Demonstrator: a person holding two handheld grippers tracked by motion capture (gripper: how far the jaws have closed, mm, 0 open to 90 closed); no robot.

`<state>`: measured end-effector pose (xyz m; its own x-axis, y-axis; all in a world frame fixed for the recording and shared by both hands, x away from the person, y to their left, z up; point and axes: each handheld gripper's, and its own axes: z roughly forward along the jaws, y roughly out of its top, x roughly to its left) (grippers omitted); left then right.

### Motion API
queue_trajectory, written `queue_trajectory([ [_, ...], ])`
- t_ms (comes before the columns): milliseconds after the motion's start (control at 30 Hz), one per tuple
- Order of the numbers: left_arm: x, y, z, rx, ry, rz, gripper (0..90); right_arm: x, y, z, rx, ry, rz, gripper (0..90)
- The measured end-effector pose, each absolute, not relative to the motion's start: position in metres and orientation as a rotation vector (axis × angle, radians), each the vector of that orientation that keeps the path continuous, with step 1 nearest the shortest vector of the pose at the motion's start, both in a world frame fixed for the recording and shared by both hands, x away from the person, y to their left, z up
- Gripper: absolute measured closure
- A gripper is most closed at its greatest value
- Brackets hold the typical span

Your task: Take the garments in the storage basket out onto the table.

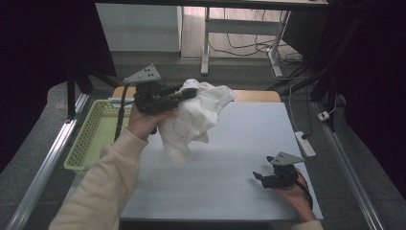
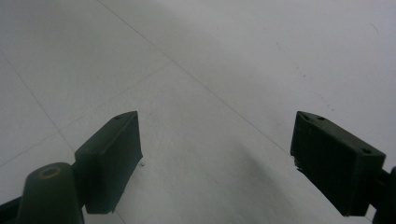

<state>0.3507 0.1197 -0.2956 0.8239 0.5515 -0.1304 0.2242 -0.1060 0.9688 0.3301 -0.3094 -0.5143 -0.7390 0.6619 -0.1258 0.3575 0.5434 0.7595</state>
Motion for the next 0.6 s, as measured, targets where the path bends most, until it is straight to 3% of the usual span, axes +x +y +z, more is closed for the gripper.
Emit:
queue_trajectory([
  [300, 0.36, 0.091, -0.33, 1.762, 0.626, 0.247, 72.1, 0.33, -0.31, -0.514, 0.83, 2.384, 1.041, 16.4],
  [600, 0.372, 0.072, -0.407, 1.921, 0.721, 0.197, 71.8, 0.33, -0.309, -0.515, 0.828, 2.388, 1.032, 16.4],
])
